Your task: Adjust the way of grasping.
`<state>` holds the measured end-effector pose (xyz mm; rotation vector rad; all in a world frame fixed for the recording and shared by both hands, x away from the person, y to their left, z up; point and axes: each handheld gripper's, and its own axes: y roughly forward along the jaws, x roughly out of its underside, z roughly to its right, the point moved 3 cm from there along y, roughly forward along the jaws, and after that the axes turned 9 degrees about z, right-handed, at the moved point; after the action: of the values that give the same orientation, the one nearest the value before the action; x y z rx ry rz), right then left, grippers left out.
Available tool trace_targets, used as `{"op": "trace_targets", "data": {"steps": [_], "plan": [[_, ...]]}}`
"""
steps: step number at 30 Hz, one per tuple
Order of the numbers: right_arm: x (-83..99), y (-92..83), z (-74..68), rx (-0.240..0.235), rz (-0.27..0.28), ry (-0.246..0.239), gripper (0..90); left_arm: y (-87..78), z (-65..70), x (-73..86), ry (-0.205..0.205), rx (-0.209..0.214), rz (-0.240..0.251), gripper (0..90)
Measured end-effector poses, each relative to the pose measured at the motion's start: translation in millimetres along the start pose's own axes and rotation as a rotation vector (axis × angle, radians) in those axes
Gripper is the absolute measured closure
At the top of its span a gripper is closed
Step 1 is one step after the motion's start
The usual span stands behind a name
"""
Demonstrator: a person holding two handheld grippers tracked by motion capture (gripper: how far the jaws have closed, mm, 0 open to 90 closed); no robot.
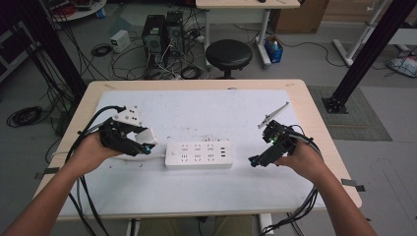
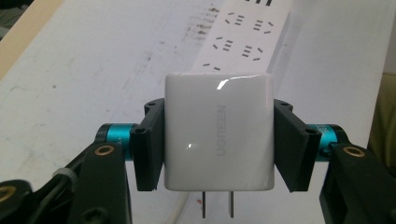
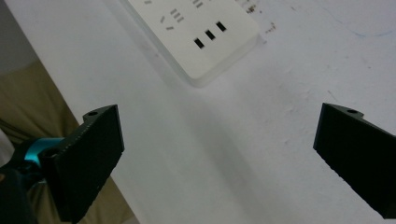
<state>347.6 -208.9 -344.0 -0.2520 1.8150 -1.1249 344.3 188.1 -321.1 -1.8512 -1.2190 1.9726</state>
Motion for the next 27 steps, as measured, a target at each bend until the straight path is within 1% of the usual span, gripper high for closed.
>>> {"op": "trace_targets", "data": {"steps": [2,3,4,5,7,8,10,11,12,15,16,17,18,19,20,21,22,23,25,26,27], "plan": [[-1.3,-0.7,-1.7,-0.019,0.017,0.042,1.0,2.7,2.8,-1.9,0.008,0.006,0.005,42.4],[-1.9,-0.9,-2.3,-0.032,0.027,0.056,1.0,6.0,5.8,-3.9,0.018,0.019,0.010,42.4],[-1.9,-0.9,-2.3,-0.032,0.027,0.056,1.0,6.0,5.8,-3.9,0.018,0.019,0.010,42.4],[-3.2,-1.6,-3.9,-0.057,0.061,0.081,1.0,7.6,7.3,-5.1,0.023,0.023,0.008,42.4],[-5.1,-2.2,-5.5,-0.087,0.104,0.114,1.1,10.7,9.9,-7.9,0.037,0.031,0.010,42.4],[-6.1,-2.5,-6.5,-0.103,0.122,0.134,1.0,12.9,12.3,-11.2,0.047,0.039,0.017,42.4],[-8.2,-3.3,-8.6,-0.139,0.155,0.180,1.0,14.5,14.0,-12.8,0.047,0.042,0.026,42.4],[-8.2,-3.3,-8.6,-0.139,0.155,0.180,1.0,15.8,15.5,-14.3,0.050,0.045,0.033,42.4],[-10.5,-4.4,-10.1,-0.181,0.200,0.217,1.0,16.8,16.6,-15.6,0.059,0.049,0.031,42.4],[-14.7,-5.4,-13.9,-0.233,0.242,0.270,1.0,21.9,21.4,-19.1,0.073,0.064,0.039,42.4],[-16.3,-5.2,-15.5,-0.248,0.250,0.287,1.0,25.7,24.8,-21.0,0.073,0.070,0.046,42.4],[-16.3,-5.2,-15.5,-0.248,0.250,0.287,1.0,25.7,24.8,-21.0,0.073,0.070,0.046,42.4],[-20.0,-4.0,-18.9,-0.276,0.263,0.322,1.0,28.6,26.8,-23.3,0.082,0.079,0.049,42.4],[-20.0,-4.0,-18.9,-0.276,0.263,0.322,1.0,28.6,26.8,-23.3,0.082,0.079,0.049,42.4],[-21.9,-3.2,-20.8,-0.290,0.267,0.344,1.1,30.4,28.0,-24.5,0.084,0.082,0.056,42.4],[-25.9,-1.1,-23.9,-0.333,0.285,0.394,1.0,31.5,29.0,-25.7,0.088,0.086,0.057,42.4],[-27.9,0.2,-25.3,-0.348,0.288,0.416,1.0,32.8,30.3,-27.0,0.090,0.088,0.062,42.4],[-27.9,0.2,-25.3,-0.348,0.288,0.416,1.0,33.8,31.4,-28.3,0.092,0.093,0.065,42.4],[-31.0,2.8,-28.0,-0.371,0.286,0.439,1.1,36.0,33.8,-30.6,0.098,0.097,0.075,42.4],[-33.2,6.0,-31.0,-0.387,0.273,0.454,1.0,37.2,35.1,-31.5,0.100,0.101,0.076,42.4],[-33.2,6.0,-31.0,-0.387,0.273,0.454,1.0,38.6,35.8,-32.8,0.108,0.104,0.078,42.4]]}}
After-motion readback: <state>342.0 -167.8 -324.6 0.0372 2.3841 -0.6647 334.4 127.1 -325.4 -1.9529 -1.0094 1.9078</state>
